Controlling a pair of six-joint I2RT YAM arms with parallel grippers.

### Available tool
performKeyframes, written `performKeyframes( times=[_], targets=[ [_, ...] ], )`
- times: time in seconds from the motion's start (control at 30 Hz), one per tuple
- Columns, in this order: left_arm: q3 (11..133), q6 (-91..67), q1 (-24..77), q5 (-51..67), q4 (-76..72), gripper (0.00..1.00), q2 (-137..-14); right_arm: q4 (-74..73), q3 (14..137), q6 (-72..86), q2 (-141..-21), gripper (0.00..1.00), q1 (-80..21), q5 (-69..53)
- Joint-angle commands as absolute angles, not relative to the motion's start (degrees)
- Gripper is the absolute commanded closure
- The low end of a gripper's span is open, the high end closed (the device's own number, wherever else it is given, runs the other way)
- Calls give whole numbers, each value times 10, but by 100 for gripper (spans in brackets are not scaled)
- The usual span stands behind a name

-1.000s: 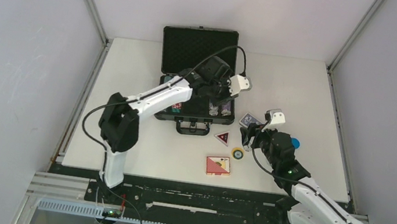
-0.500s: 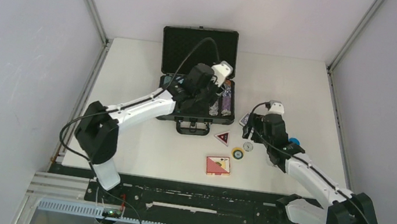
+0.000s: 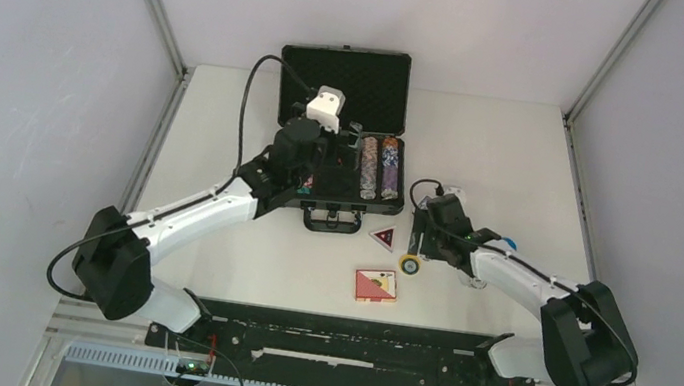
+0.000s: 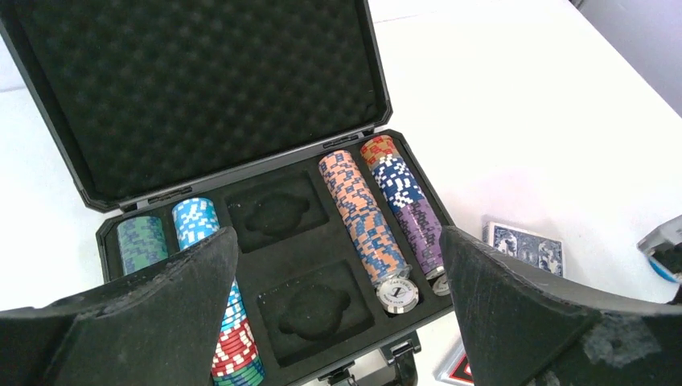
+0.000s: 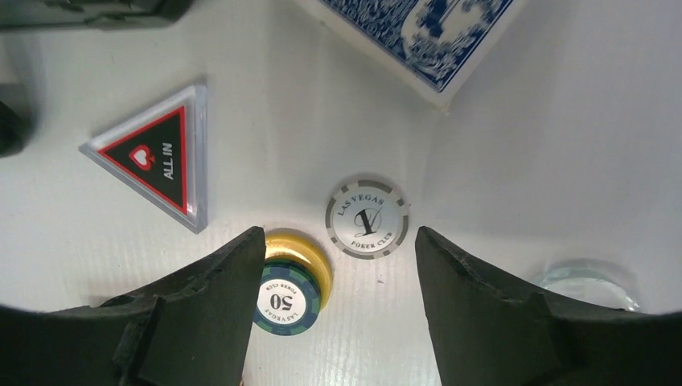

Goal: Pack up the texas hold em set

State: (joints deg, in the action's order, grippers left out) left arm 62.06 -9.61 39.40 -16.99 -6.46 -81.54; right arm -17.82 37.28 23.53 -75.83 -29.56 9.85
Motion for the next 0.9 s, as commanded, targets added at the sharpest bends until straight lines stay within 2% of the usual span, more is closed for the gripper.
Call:
performKeyframes(
  times=[0.0,0.87],
  targets=[
    [591,-115,393,-186,-126,0,-786,-184,388,264,-778,25,-318,117],
    [581,-104,393,-166,-132,0,-788,-155,353,281,-777,27,-294,140]
  ],
)
